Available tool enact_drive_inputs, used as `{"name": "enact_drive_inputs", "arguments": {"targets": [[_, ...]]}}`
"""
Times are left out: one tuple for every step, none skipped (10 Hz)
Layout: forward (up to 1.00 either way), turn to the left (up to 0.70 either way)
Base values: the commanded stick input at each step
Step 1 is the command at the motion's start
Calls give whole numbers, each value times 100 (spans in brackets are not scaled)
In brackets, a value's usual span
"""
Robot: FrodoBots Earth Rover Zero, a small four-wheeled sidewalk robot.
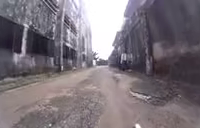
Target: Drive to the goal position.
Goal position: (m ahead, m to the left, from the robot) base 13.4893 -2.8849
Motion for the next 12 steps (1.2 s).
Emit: {"name": "enact_drive_inputs", "arguments": {"targets": [[30,0],[30,0],[30,0],[30,0],[30,0],[30,0],[30,0],[30,0],[30,0],[30,0],[30,0],[30,0]]}}
